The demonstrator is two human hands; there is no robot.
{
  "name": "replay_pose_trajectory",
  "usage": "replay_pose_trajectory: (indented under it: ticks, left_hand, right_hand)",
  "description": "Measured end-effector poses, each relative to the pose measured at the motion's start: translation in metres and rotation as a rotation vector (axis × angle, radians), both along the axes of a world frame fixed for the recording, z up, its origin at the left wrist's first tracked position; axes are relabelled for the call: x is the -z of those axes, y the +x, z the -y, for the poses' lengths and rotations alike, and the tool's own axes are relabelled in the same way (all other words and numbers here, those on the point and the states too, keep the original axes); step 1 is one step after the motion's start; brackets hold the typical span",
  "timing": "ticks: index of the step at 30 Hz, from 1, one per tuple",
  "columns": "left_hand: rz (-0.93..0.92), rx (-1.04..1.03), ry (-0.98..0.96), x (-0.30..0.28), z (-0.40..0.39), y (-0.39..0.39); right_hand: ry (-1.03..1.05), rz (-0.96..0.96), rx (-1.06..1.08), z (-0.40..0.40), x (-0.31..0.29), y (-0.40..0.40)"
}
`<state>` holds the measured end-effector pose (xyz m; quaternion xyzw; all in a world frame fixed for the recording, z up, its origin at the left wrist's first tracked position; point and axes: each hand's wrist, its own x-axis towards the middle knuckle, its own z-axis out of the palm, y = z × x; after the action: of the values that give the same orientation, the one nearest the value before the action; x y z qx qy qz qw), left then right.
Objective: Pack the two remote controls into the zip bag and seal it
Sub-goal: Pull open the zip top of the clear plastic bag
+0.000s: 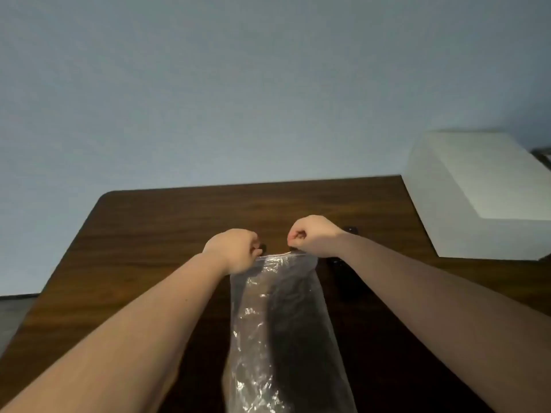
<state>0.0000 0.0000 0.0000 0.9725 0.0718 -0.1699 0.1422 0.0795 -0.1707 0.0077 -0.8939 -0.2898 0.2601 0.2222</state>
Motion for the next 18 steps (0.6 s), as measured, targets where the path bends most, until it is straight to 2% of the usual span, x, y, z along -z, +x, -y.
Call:
replay_pose_trajectory:
  ticks: [3,7,11,18]
  left_hand:
    - [0.012,0.002,0.027,0.031,0.001,0.000]
    - [0.113,-0.025,0.026,0.063,0.002,-0.001]
    - [0.197,-0.027,0.115,0.085,-0.001,0.001]
    - [0.270,-0.073,0.187,0.105,0.001,-0.001]
  right_hand:
    - [-0.050,-0.014,-0.016,-0.003,0.032,0.000]
    - [0.021,0.053,-0.017,-0.003,0.066,0.001]
    - [0.065,0.118,-0.046,-0.002,0.094,0.006]
    - [-0.011,0.222,-0.125,-0.011,0.110,0.007]
